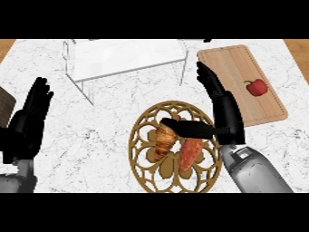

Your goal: Pick the croissant from the placemat and place it in the tiered shelf

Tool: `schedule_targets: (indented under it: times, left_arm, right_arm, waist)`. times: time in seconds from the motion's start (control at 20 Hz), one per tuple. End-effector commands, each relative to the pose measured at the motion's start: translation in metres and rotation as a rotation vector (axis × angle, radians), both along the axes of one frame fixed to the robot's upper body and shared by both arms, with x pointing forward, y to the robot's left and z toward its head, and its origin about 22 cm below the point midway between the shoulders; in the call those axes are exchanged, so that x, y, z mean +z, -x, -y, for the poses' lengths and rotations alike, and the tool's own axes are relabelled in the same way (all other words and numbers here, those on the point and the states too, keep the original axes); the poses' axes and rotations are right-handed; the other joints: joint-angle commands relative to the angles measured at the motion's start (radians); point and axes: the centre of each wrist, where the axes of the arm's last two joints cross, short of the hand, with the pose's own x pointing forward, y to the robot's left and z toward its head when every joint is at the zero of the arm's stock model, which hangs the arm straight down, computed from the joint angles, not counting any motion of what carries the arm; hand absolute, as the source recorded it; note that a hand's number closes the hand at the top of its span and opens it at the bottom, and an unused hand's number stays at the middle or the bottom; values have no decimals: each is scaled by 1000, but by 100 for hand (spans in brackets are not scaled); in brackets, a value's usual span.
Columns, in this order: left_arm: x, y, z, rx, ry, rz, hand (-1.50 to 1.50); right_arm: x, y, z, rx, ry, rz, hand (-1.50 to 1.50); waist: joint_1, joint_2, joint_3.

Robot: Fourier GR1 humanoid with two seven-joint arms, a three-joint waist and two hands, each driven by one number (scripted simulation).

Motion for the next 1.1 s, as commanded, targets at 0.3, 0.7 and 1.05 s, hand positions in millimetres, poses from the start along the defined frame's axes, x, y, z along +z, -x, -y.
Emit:
schedule_targets:
  times: [0.3, 0.7, 1.05]
  left_arm:
    - [6, 2, 6, -1, -12, 0, 0]
    - [7, -2, 14, -7, -4, 0, 0]
    - [5, 6, 1, -10, -14, -13, 0]
  right_arm:
    - [52, -1, -15, 99, 686, -221, -150]
    - [75, 12, -98, 42, 962, -430, -150]
    - [53, -8, -130, -21, 1109, -506, -150]
  waist:
    - [-1, -9, -5]
    - [5, 2, 0]
    - [14, 6, 1]
